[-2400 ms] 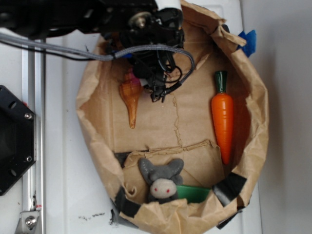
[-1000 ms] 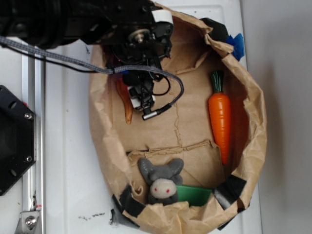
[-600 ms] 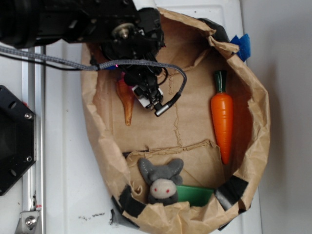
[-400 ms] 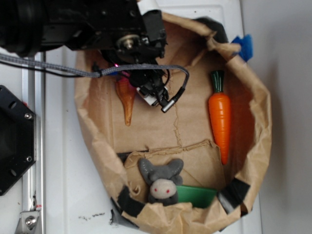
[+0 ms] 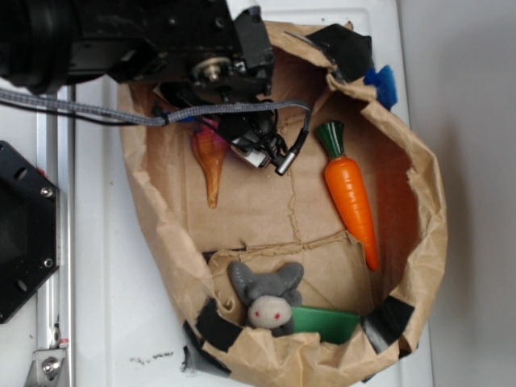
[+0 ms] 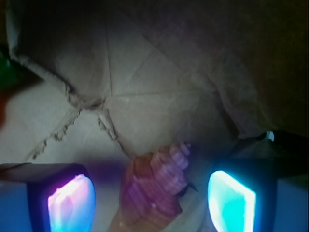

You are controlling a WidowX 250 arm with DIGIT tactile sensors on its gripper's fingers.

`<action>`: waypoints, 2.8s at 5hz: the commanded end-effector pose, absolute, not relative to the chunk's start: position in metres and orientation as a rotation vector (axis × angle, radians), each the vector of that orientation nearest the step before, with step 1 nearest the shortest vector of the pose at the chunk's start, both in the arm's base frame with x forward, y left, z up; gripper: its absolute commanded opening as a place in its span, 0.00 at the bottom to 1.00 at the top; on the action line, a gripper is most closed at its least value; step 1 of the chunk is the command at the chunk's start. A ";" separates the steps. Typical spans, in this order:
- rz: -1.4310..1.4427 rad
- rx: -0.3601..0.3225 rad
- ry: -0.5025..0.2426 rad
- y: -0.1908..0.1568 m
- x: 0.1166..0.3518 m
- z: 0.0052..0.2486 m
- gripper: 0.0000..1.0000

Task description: Grab the shell.

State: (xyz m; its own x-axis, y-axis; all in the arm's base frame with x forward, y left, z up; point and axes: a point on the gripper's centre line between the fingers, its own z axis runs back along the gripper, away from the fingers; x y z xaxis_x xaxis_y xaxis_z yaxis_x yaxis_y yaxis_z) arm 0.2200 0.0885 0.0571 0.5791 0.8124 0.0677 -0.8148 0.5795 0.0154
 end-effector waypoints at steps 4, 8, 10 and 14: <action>0.777 -0.011 -0.130 0.088 0.241 0.029 1.00; 0.737 -0.046 -0.126 0.089 0.239 0.039 0.00; 0.728 -0.079 -0.142 0.091 0.234 0.050 0.00; 0.461 -0.130 -0.282 0.063 0.256 0.115 0.00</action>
State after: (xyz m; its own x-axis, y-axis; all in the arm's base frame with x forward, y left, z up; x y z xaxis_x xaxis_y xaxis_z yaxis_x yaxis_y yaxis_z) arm 0.2511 0.0595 0.0966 0.8682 0.4657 0.1714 -0.4360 0.8808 -0.1845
